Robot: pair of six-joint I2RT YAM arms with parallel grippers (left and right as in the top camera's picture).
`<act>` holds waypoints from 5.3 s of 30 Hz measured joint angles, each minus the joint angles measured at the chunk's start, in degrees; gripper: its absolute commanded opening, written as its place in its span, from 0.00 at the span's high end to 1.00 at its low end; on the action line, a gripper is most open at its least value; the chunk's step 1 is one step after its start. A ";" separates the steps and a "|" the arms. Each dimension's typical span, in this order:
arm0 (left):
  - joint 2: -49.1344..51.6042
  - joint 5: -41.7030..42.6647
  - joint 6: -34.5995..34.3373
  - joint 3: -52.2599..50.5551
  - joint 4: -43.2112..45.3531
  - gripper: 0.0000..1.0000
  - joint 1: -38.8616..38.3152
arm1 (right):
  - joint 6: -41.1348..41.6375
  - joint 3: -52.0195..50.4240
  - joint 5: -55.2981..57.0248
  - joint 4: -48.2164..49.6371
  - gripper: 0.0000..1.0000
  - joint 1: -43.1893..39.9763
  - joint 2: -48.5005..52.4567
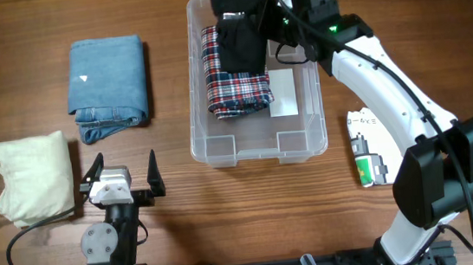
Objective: Pack container
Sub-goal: 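Carry the black garment over the container beside the plaid cloth, then lower the black garment into the container's right side, adjusting placement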
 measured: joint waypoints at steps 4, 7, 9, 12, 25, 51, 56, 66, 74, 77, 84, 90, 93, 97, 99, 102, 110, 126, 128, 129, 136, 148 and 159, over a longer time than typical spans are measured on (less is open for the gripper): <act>0.00 0.00 0.00 0.00 0.00 0.00 0.00 | -0.42 0.02 6.10 -1.07 0.68 -1.03 2.14; 0.00 0.00 0.00 0.00 0.00 0.00 0.00 | -1.31 0.02 7.32 -2.23 0.67 -1.77 4.44; 0.00 0.00 0.00 0.00 0.00 0.00 0.00 | -1.97 0.02 7.58 -2.91 0.65 -1.86 5.57; 0.00 0.00 0.00 0.00 0.00 0.00 -0.02 | -3.21 0.02 8.24 -3.69 0.46 -1.86 6.01; 0.00 0.00 0.00 0.00 0.00 0.00 -0.02 | -7.50 0.04 14.27 -8.59 0.20 -2.05 5.84; 0.00 0.00 0.15 0.00 0.00 0.00 0.00 | -13.33 0.04 16.22 0.37 0.63 4.00 2.60; 0.00 0.00 0.15 0.00 0.00 0.00 0.00 | -13.51 0.11 15.76 1.25 0.64 4.02 3.34; 0.00 0.00 0.15 0.00 0.00 0.00 0.00 | -16.37 0.26 12.26 -0.24 0.63 4.74 10.88; 0.00 0.00 0.15 0.00 0.00 0.00 0.00 | -18.45 1.14 12.26 -7.04 0.63 4.83 10.93; 0.00 0.00 0.15 0.00 0.00 0.00 0.00 | -18.64 1.53 12.28 -9.42 0.62 4.83 10.93; 0.00 0.00 0.15 0.00 -0.02 0.00 0.00 | -18.84 1.73 12.72 -14.14 0.62 4.87 9.90; 0.00 0.00 0.15 0.00 0.00 0.00 0.00 | -18.84 2.45 15.61 -13.55 0.62 4.87 0.76; 0.00 0.00 0.15 0.00 0.00 0.00 0.00 | -18.84 3.61 18.75 -11.65 0.67 4.87 -1.55; 0.00 0.00 0.15 0.00 0.00 0.00 -0.02 | -18.86 3.85 23.23 -6.80 0.72 4.74 0.31; 0.00 0.00 0.15 0.00 0.00 0.00 0.00 | -18.88 3.96 24.61 -5.66 0.72 4.72 2.78; 0.00 0.00 0.15 0.00 0.00 0.00 -0.02 | -18.86 3.96 25.90 -5.62 0.73 4.72 6.75; 0.00 0.00 0.15 0.00 0.00 0.00 0.00 | -18.88 3.96 28.68 -5.18 0.73 4.33 8.61; 0.00 0.00 0.15 0.00 0.00 0.00 0.00 | -18.84 4.02 29.38 -4.02 0.73 3.96 15.91; 0.00 0.00 0.15 0.00 0.00 0.00 0.00 | -18.86 4.02 29.35 -4.57 0.72 3.96 15.10; 0.00 0.00 0.15 0.00 0.00 0.00 0.00 | -18.86 4.00 29.22 -5.09 0.72 3.96 14.34; 0.00 0.00 0.15 0.00 0.00 0.00 0.00 | -18.86 4.00 20.87 -8.55 0.72 3.98 4.37; 0.00 0.00 0.15 0.00 0.00 0.00 0.00 | -18.86 3.45 11.76 -9.25 0.72 7.74 14.23; 0.00 0.00 0.15 0.00 0.00 0.00 0.00 | -18.86 3.45 11.04 -5.92 0.72 11.96 16.35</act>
